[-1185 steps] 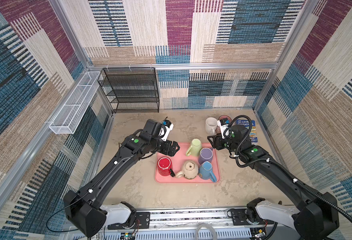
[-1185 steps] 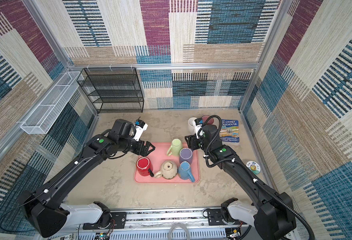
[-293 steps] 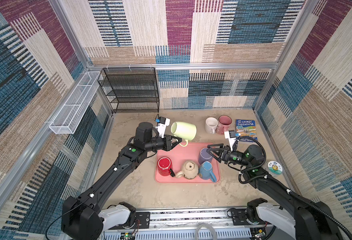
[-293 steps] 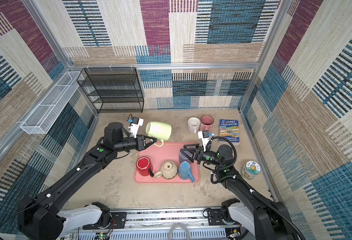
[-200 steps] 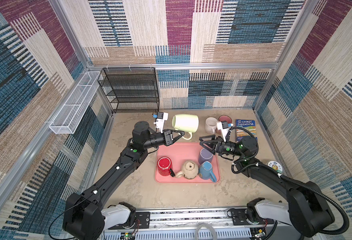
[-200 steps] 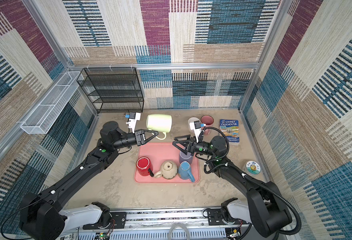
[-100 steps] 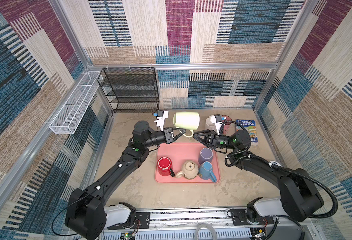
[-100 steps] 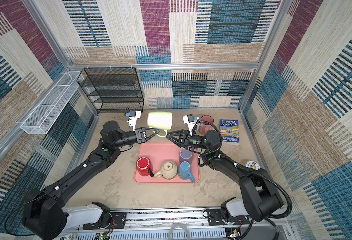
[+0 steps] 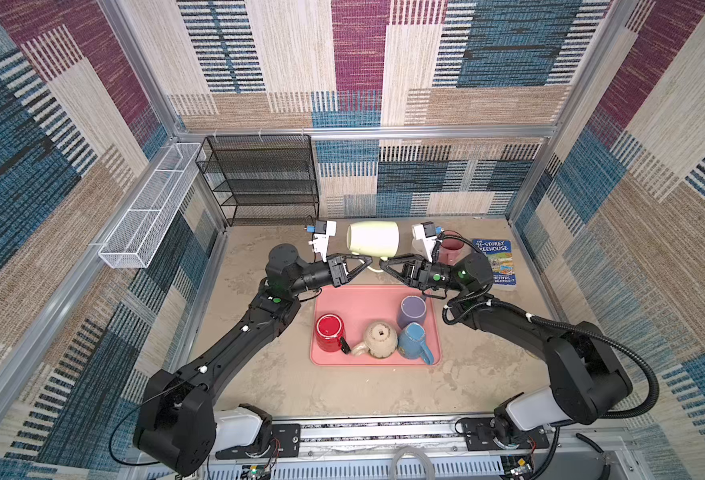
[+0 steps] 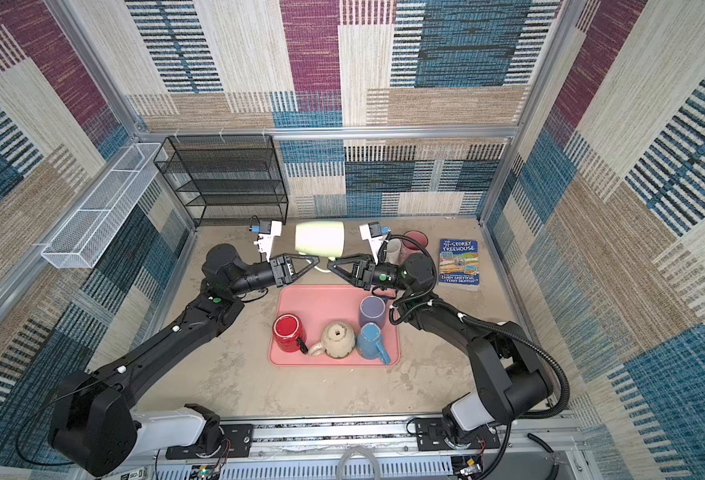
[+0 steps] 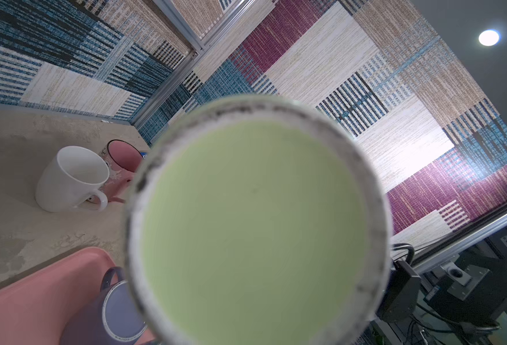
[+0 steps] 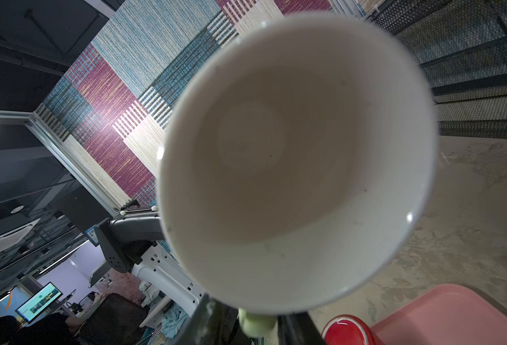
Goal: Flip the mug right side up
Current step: 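Grasp the green mug's rim with the right gripper while the left holds it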
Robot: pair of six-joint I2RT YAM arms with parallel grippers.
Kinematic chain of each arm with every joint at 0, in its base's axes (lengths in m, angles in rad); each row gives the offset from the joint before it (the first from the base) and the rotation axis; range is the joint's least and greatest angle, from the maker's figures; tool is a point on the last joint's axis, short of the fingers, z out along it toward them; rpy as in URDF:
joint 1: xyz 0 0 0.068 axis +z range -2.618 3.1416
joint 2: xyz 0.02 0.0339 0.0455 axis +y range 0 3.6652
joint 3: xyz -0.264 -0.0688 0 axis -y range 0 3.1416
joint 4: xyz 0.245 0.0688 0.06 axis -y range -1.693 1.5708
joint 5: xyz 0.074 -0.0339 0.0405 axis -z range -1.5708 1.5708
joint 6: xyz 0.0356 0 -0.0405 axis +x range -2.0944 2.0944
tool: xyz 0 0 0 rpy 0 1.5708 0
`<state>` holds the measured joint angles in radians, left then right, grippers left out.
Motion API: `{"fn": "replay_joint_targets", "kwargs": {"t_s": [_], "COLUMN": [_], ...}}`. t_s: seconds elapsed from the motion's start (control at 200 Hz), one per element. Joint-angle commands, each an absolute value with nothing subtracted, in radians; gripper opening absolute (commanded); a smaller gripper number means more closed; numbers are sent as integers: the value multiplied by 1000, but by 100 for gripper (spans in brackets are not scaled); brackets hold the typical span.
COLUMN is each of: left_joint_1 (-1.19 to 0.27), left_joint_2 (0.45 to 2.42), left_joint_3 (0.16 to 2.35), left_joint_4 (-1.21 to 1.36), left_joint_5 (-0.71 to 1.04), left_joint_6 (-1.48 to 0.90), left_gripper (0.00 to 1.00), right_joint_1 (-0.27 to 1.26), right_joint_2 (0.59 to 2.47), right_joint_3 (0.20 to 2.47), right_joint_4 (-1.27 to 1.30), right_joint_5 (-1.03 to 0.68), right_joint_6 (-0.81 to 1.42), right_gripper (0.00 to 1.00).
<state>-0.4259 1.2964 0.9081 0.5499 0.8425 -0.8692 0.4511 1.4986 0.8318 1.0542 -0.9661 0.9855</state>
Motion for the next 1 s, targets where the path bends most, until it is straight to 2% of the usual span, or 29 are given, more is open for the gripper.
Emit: {"fn": "replay_joint_targets", "kwargs": {"t_s": [0.0, 0.341, 0.471, 0.541, 0.636, 0.846, 0.901, 0.992], "left_joint_1": [-428, -428, -428, -427, -426, -424, -422, -417], "left_joint_2": [1301, 1330, 1344, 1348, 1340, 1308, 1290, 1251], "left_joint_3": [898, 868, 851, 843, 840, 857, 862, 870], "left_joint_4": [657, 718, 744, 755, 740, 636, 566, 476], "left_joint_5": [868, 868, 868, 870, 866, 853, 843, 824], "left_joint_6": [-877, -903, -917, -922, -914, -866, -837, -789], "left_gripper": [0, 0, 0, 0, 0, 43, 52, 79], "right_joint_1": [457, 465, 465, 465, 465, 465, 464, 459], "right_joint_2": [1520, 1575, 1591, 1599, 1598, 1542, 1519, 1476], "right_joint_3": [853, 885, 892, 901, 901, 895, 894, 894], "right_joint_4": [1158, 1225, 1249, 1246, 1230, 1111, 1055, 935], "right_joint_5": [-971, -956, -950, -952, -954, -941, -940, -941], "right_joint_6": [1036, 1087, 1108, 1116, 1115, 1029, 992, 917], "right_gripper": [30, 21, 14, 6, 0, 0, 0, 0]}}
